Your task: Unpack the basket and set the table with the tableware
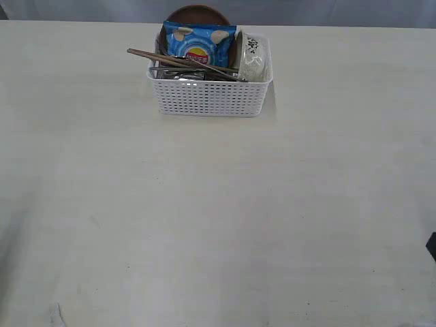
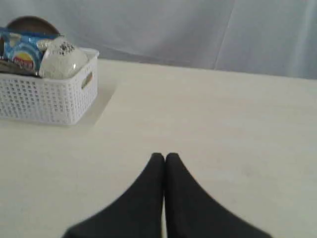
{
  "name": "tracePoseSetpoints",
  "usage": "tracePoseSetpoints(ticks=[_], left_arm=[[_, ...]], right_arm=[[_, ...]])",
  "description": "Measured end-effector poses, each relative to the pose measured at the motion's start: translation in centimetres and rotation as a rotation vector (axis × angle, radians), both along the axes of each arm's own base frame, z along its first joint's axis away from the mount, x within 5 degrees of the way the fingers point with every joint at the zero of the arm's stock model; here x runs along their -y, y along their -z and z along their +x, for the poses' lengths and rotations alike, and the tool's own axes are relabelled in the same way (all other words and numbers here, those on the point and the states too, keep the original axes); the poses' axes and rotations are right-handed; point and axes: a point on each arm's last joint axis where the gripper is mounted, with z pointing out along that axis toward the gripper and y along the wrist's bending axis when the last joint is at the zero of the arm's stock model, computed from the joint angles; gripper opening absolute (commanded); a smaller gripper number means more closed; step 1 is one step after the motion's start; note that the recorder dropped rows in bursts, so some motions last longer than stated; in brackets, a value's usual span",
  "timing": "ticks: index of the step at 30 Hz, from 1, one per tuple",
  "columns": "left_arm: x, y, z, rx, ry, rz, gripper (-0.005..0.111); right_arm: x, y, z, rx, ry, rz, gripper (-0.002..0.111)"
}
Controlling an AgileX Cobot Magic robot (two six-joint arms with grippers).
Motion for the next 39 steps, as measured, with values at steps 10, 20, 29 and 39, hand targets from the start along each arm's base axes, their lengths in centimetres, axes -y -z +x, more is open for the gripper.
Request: tracePoseSetpoints(ticks=[10,20,29,39], left_arm=[[0.0,0.0,0.0,0.000,0.000,0.000,0.000],[0.0,0.0,0.0,0.000,0.000,0.000,0.000],[0.0,0.0,0.0,0.000,0.000,0.000,0.000],[0.0,0.0,0.0,0.000,0.000,0.000,0.000]], right_arm=[[0.0,-4.2,0.0,0.452,0.002,0.114,0.000],[0.3,-6.5,-0.9,0.720,0.004,0.205,0.000],[0.3,-13.5,-1.8,0.689,-0.027,0.337,0.000],[-4.9,-19.8,14.3,-0.124,-0.141,0.126,0.000]])
